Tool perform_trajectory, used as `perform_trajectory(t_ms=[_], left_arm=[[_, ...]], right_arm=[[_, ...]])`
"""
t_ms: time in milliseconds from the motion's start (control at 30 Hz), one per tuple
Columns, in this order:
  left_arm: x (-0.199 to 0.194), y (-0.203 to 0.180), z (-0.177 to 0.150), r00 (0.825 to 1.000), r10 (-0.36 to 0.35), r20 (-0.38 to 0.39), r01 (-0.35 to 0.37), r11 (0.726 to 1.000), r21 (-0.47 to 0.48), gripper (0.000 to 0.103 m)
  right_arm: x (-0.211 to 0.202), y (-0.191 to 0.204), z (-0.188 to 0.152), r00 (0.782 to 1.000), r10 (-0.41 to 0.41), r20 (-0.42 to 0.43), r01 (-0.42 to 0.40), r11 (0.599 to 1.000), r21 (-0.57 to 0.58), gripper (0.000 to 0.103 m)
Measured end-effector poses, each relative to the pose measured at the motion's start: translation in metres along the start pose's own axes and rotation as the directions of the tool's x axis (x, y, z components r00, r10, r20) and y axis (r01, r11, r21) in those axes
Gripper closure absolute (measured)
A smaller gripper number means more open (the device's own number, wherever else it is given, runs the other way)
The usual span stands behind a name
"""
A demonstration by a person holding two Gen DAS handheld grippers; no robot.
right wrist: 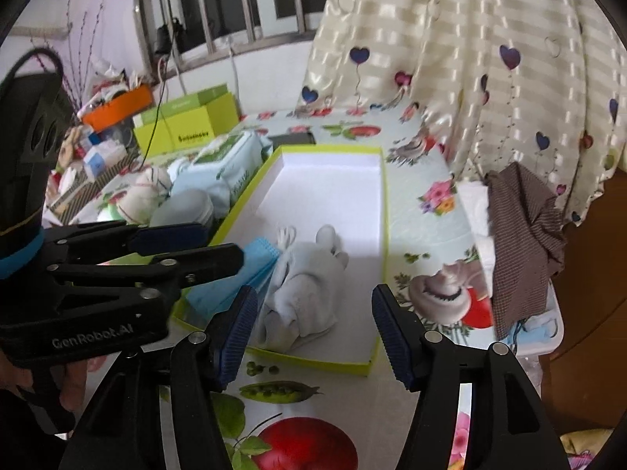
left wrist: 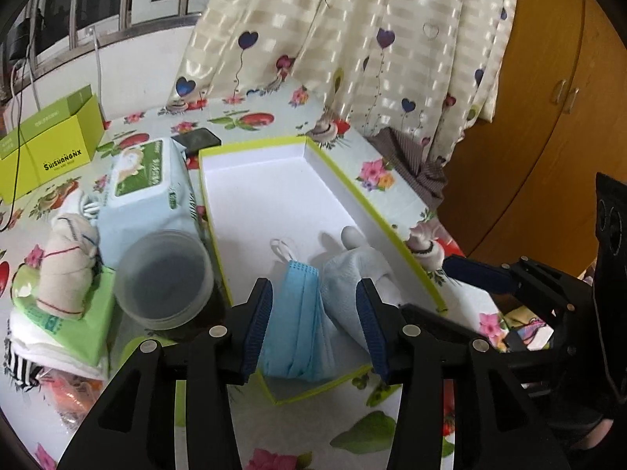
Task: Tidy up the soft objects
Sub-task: 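Open both tools to release the sock and mask into the tray, then withdraw both tools from the tray toward the remaining items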
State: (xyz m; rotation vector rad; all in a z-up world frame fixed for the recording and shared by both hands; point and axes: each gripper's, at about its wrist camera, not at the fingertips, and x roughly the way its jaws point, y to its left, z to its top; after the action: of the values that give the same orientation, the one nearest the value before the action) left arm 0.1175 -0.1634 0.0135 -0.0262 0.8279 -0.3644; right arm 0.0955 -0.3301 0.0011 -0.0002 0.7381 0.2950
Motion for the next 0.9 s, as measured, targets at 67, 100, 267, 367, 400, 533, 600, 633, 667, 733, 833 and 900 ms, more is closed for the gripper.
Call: perform_trajectory(t_ms=[67,100,267,367,400,533,600,633,667,733,833,900], left_arm=[[-0.012,0.003,-0.002,1.000,-0.005,0.016,0.005,1.000,-0.004,0.057],[-0.016,0.004,-0.003,1.000,-0.009,0.023,0.009,1.000,-0.005,0.057],[-0.048,0.015,-0.016,0.998,-0.006,0.070,0.006,1.000,0.000,0.057],[-0.064,0.026,-0.026,0.996,0.010,0.086,-0.010,1.000,-0.007,0.057],[-0.068,0.030,-0.029,0.996,0.016,0.087,-0.015,1.000,-0.014,0.057],[-0.082,0.047,-0.042,0.995,0.051,0.089,-0.047,0.998,-0.042,0.057],[-0.085,0.054,-0.046,0.994,0.067,0.086,-0.062,0.996,-0.059,0.057],[-0.088,0.058,-0.049,0.993,0.079,0.086,-0.073,0.995,-0.066,0.057],[-0.089,0.061,-0.052,0.993,0.086,0.086,-0.080,0.994,-0.071,0.057],[-0.092,0.068,-0.057,0.992,0.097,0.082,-0.090,0.992,-0.088,0.057],[-0.095,0.079,-0.066,0.991,0.110,0.078,-0.101,0.989,-0.108,0.057],[-0.093,0.087,-0.069,0.990,0.118,0.073,-0.108,0.986,-0.123,0.057]], right_arm=[[-0.008,0.002,0.000,1.000,-0.003,0.016,0.003,1.000,0.001,0.042],[-0.011,0.004,0.001,1.000,-0.003,0.020,0.003,1.000,0.001,0.042],[-0.024,0.015,0.000,0.999,0.004,0.040,-0.003,1.000,-0.007,0.042],[-0.028,0.024,-0.001,0.999,0.013,0.041,-0.012,1.000,-0.019,0.042],[-0.029,0.027,-0.002,0.999,0.014,0.039,-0.014,1.000,-0.022,0.042],[-0.031,0.041,-0.004,0.999,0.027,0.033,-0.025,0.999,-0.040,0.042],[-0.032,0.048,-0.004,0.999,0.031,0.032,-0.029,0.998,-0.049,0.042],[-0.033,0.052,-0.004,0.999,0.032,0.032,-0.030,0.998,-0.055,0.042],[-0.034,0.055,-0.004,0.999,0.033,0.031,-0.031,0.998,-0.059,0.042],[-0.035,0.062,-0.005,0.999,0.035,0.028,-0.033,0.997,-0.068,0.042],[-0.036,0.070,-0.006,0.999,0.033,0.022,-0.031,0.997,-0.077,0.042],[-0.037,0.075,-0.007,0.999,0.031,0.016,-0.030,0.996,-0.082,0.042]])
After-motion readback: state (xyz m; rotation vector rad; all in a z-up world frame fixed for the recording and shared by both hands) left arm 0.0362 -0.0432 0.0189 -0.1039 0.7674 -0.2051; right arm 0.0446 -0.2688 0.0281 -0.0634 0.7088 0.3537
